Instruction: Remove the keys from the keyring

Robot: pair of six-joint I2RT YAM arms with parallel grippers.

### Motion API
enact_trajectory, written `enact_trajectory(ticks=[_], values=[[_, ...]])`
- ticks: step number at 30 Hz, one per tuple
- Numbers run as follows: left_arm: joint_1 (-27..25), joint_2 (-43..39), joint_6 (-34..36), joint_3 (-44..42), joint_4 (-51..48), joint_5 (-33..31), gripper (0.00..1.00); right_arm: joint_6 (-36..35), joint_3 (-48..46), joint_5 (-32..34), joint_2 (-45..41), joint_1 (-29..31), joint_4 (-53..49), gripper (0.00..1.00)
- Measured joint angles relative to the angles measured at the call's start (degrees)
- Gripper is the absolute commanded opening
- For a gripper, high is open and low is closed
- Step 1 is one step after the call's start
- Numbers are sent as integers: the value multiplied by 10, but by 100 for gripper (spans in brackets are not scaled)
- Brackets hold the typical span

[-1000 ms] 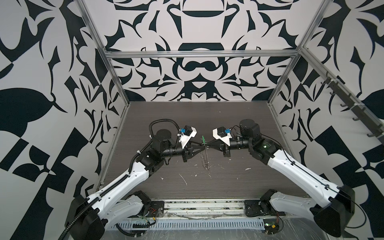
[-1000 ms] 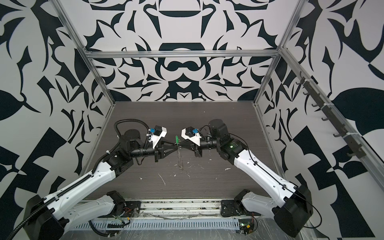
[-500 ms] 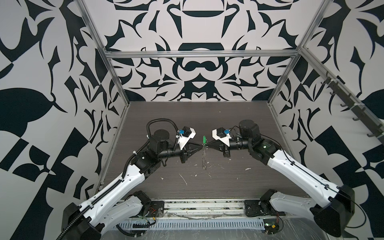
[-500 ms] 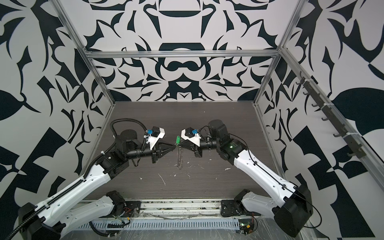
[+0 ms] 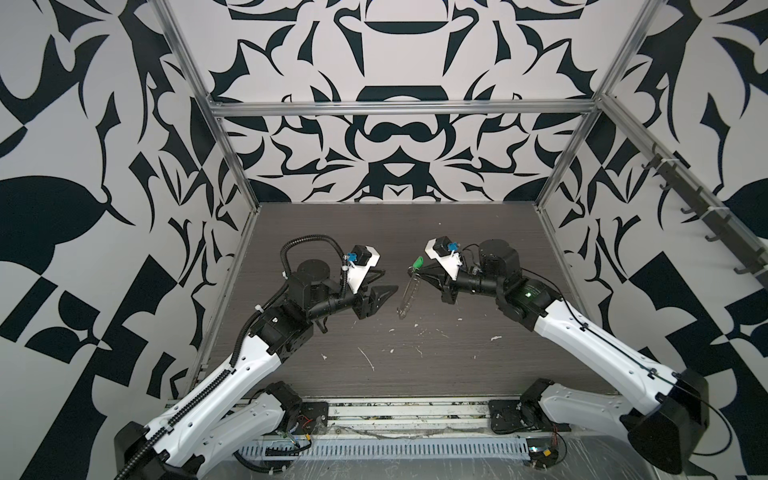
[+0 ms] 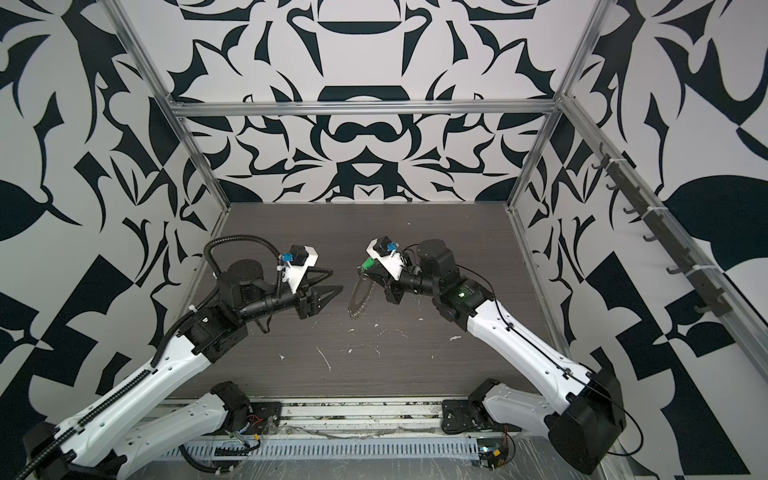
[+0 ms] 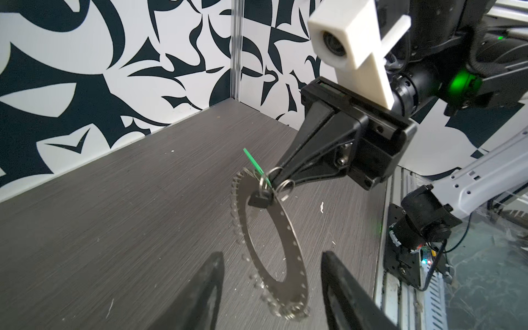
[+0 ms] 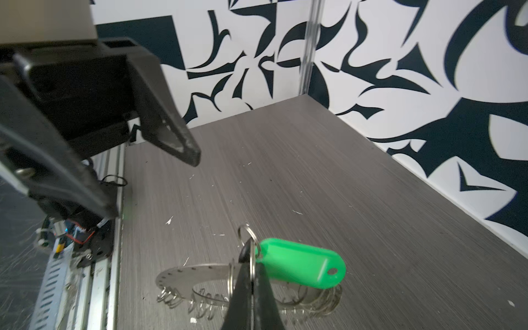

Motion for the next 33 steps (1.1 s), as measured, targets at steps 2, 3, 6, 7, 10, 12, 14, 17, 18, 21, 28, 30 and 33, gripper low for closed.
enact_trajectory(ticks=[2,3,6,7,10,12,14,17,18,21,28,30,33], values=[[0,10,0,7,-5,1,62,14,0,19,1,0,3,0],[0,19,0,14,-7,1,63,21,0,27,2,0,4,0],[-2,52,0,35,-11,3,63,35,0,48,7,0,4,0],[-5,62,-1,42,-11,3,63,38,0,53,9,0,4,0],[-20,95,-4,61,-11,2,64,46,0,71,13,1,3,0],[-36,114,-5,70,-11,-3,63,53,0,80,12,3,3,0],[-48,128,-7,74,-10,-14,59,57,0,84,12,6,3,0],[-60,145,-10,74,-11,-35,51,63,0,88,12,10,3,0],[-63,150,-9,74,-11,-45,49,64,0,87,12,11,3,0],[-65,161,-3,75,-11,-69,48,67,0,87,12,13,3,0],[-66,176,16,92,-16,-97,42,70,0,82,12,18,3,0],[-66,182,21,99,-16,-99,36,70,0,81,12,20,3,0],[-66,189,28,103,-16,-98,27,70,0,78,11,23,3,0]])
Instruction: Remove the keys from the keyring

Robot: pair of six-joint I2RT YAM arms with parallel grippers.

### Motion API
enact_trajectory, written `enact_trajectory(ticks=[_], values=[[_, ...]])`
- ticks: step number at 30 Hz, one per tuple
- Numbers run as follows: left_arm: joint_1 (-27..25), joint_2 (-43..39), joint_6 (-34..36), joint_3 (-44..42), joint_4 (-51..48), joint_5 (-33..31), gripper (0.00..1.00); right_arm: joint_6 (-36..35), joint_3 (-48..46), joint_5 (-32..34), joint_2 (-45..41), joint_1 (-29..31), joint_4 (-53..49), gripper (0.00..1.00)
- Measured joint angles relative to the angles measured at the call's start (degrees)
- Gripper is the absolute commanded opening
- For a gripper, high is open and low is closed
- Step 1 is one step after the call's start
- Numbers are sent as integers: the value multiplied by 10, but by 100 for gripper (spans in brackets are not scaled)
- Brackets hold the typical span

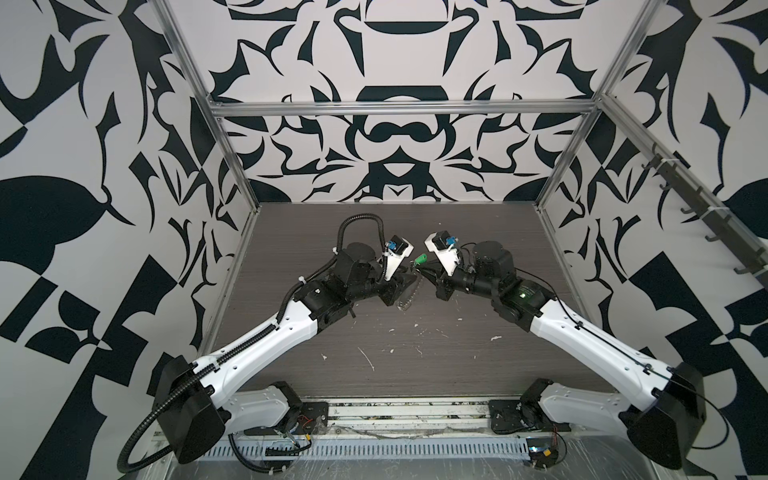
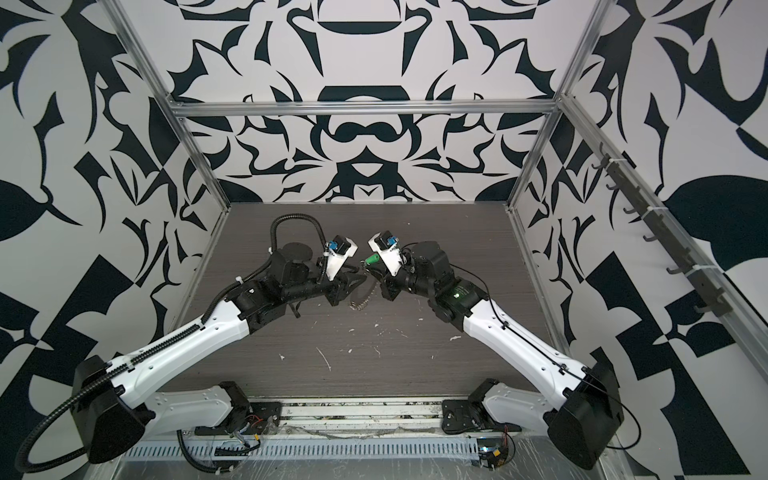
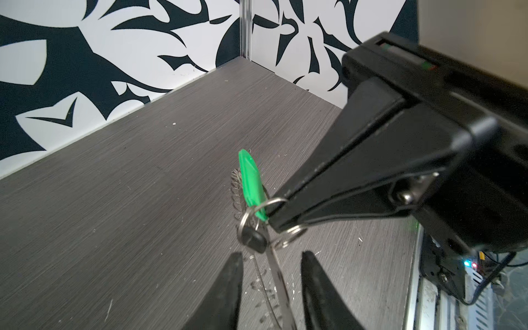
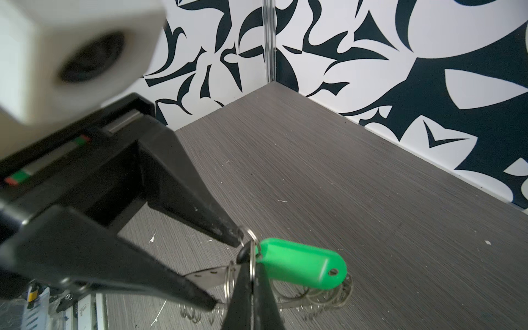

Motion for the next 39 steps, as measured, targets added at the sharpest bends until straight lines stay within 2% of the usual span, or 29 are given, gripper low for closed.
enact_trajectory(ticks=[11,14,15,17,18,19,21,25,31,36,39], values=[[0,12,23,20,-27,-2,0,2,0,0,-9,3,-3,0],[0,11,40,21,-37,0,0,2,0,-2,-10,4,-9,0],[0,11,49,24,-45,0,0,1,0,-5,-10,4,-13,10],[0,11,71,32,-65,-1,0,5,0,-16,-12,4,-16,43],[0,11,89,37,-82,-2,0,2,0,-21,-15,4,-14,55],[0,11,105,42,-98,-1,0,1,0,-26,-19,4,-14,62],[2,11,150,59,-140,4,0,-2,0,-34,-35,4,-17,67],[23,4,254,99,-211,46,0,-18,-1,-41,-87,4,-28,71],[82,-8,493,166,-371,178,0,-54,-5,-61,-165,4,-45,71],[89,58,637,304,-549,228,0,-76,-62,-80,-218,4,-30,71],[89,90,697,329,-610,238,0,-86,-92,-89,-220,4,-25,71]])
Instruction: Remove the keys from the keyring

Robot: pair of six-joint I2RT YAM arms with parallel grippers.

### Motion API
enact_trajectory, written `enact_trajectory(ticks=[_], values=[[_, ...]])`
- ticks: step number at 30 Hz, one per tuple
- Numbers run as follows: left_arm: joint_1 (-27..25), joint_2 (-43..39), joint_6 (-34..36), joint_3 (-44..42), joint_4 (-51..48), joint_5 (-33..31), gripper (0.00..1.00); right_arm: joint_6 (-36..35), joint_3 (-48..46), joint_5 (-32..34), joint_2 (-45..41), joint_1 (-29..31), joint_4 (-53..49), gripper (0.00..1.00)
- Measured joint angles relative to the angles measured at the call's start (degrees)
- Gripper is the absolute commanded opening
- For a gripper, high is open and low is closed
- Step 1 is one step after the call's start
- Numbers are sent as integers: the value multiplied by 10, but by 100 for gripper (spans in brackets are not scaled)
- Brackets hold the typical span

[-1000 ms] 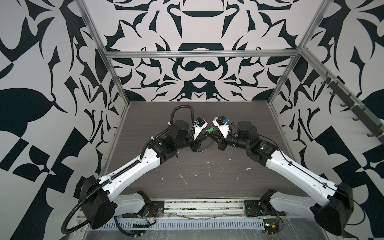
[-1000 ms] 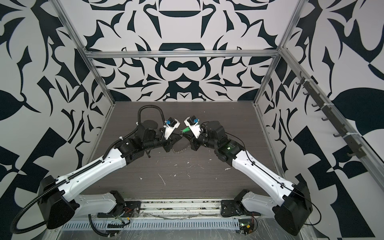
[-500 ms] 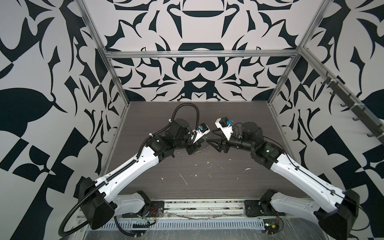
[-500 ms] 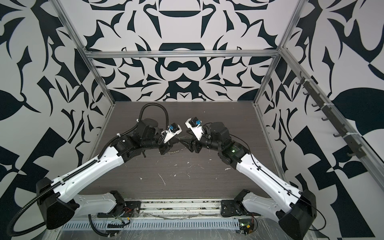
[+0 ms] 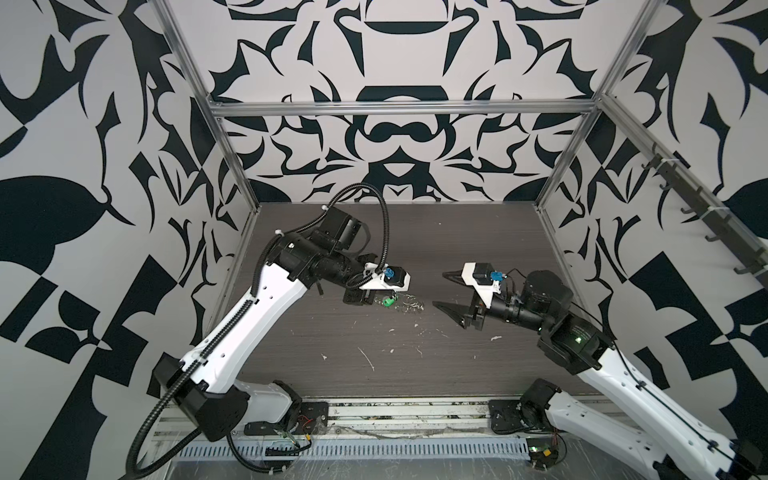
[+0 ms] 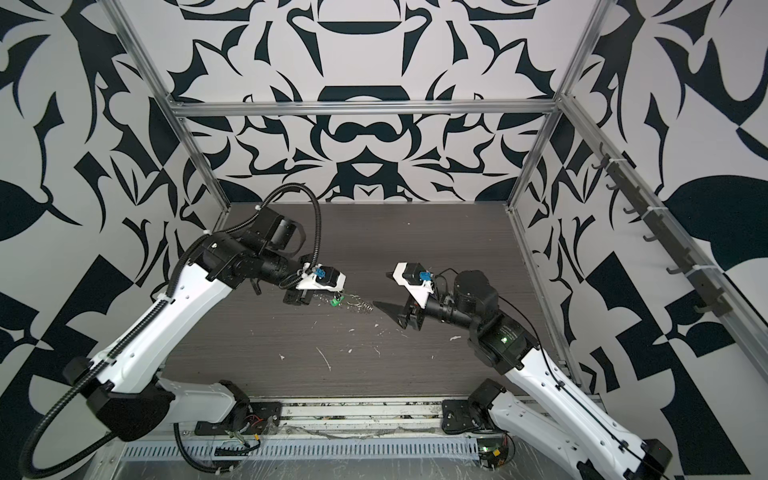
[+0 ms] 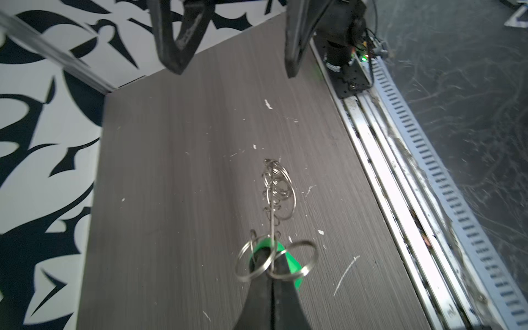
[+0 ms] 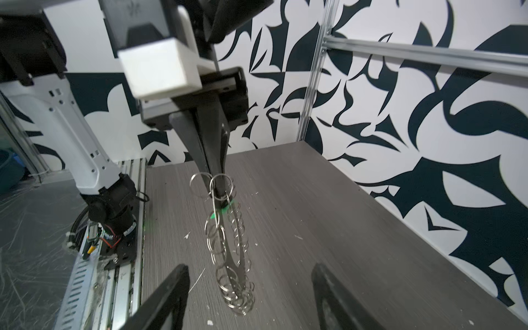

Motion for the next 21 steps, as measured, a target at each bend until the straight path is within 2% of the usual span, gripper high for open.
enact_trajectory(ticks=[5,11,16,21], values=[[-7,7,76,-12,-44,-26,0,-22,-26,-20,37,0,11,70],[-17,-3,159,-47,-24,-109,0,-53,-32,-54,72,0,10,69],[-17,6,219,-50,1,-161,0,-56,-68,-68,74,0,59,68],[-33,31,288,-50,13,-220,0,-104,-83,-72,80,0,71,66]])
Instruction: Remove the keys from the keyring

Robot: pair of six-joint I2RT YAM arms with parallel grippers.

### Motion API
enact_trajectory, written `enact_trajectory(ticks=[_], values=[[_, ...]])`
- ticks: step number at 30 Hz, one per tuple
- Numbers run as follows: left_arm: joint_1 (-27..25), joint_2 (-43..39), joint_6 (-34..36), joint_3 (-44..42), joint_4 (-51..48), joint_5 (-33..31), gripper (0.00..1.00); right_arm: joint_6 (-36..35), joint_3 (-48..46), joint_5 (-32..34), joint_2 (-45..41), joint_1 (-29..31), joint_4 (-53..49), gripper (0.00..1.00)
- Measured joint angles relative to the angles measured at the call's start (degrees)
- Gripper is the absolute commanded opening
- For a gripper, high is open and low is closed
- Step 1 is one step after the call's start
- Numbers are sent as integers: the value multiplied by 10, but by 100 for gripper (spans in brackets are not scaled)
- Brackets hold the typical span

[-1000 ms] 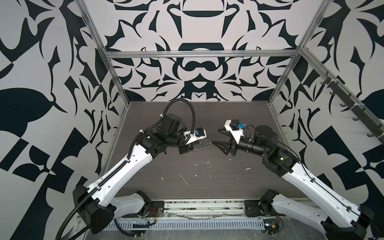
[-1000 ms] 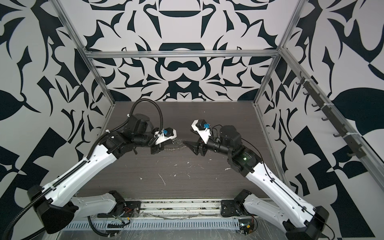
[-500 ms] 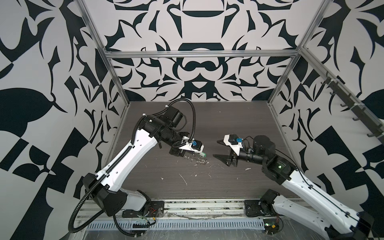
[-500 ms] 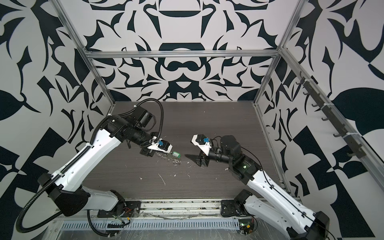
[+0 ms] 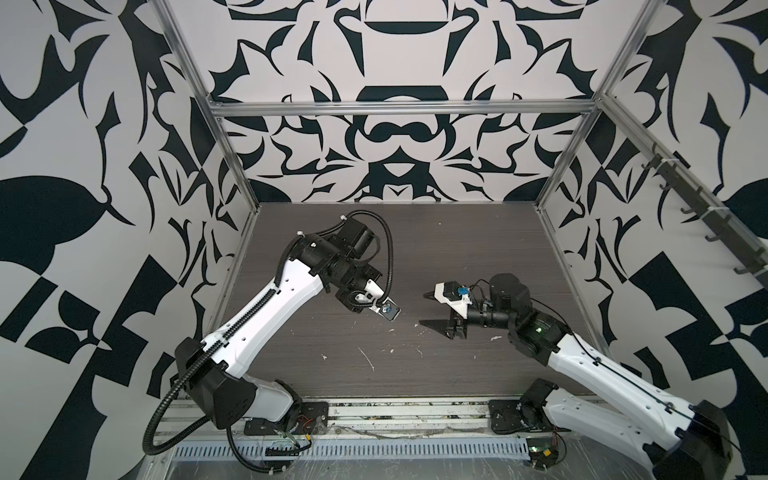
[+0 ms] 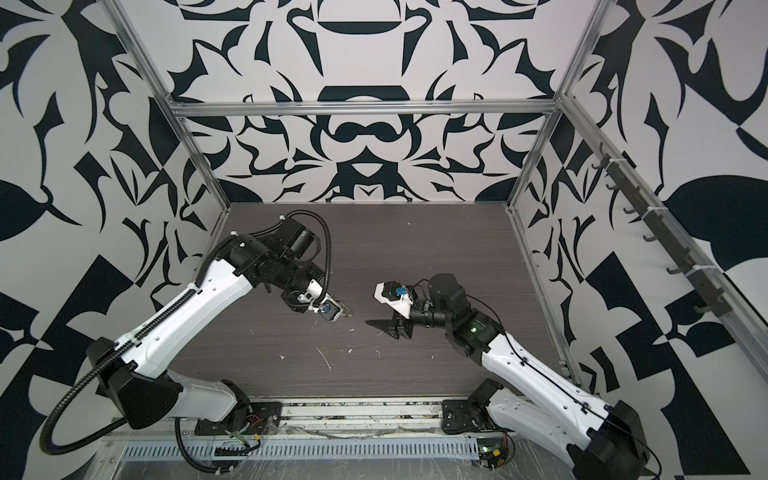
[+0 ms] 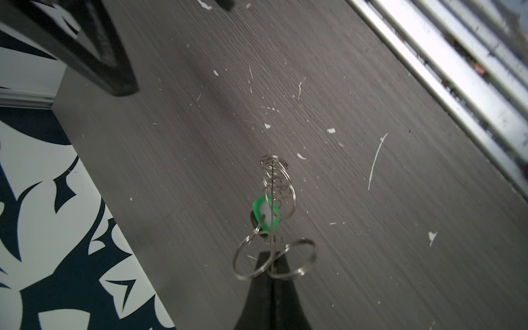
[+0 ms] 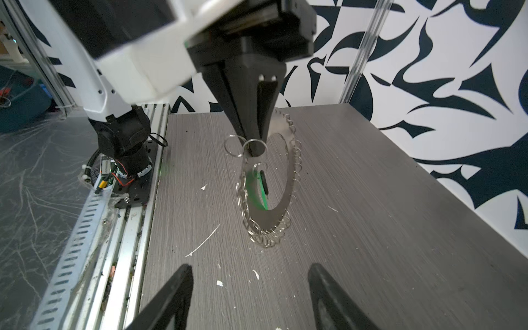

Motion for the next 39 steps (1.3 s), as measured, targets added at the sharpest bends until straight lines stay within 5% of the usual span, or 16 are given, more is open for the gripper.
enact_trajectory(ticks=[7,17,39], values=[[-33,9,79,-19,17,-76,0,-80,0,12,42,0,14,61],[-60,14,123,-19,46,-89,0,-155,-1,5,143,0,55,59],[-72,14,114,-20,62,-69,0,-171,0,-2,209,1,157,54]])
